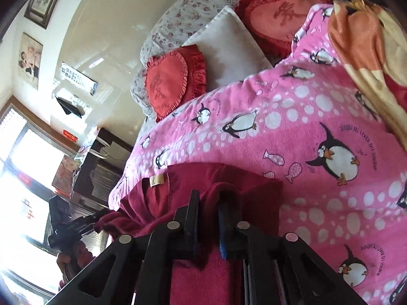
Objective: Fold small clothes
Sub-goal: 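Lift the hem with both tools and fold it up toward the collar, release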
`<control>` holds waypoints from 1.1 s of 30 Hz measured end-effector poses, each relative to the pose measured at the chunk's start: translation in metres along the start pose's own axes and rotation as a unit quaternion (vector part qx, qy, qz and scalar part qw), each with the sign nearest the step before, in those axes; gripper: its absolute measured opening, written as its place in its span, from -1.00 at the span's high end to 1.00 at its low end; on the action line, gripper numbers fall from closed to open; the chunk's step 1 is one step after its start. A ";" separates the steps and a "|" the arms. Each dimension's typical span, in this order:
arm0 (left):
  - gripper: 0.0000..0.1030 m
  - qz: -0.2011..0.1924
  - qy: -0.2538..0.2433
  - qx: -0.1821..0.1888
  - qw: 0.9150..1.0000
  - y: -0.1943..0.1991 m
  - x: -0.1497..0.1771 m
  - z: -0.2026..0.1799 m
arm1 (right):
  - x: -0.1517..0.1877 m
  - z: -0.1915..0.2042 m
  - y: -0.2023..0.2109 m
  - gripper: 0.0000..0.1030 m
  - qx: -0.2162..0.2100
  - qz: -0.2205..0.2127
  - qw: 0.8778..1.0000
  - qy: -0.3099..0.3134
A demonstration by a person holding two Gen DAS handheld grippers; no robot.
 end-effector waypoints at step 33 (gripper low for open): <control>-0.39 0.021 -0.038 -0.098 0.994 -0.051 0.019 0.018 | -0.006 0.044 -0.055 0.26 0.128 -0.044 0.980 0.148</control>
Point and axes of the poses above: each gripper's, at about its wrist camera, not at the fingertips, and y roughly against the way its jaws point, z to its left, x to its underside, the point moved 6 cm from there along -y, roughly the way its jaws point, and after that the axes turned 12 degrees about x, right-handed, at the moved point
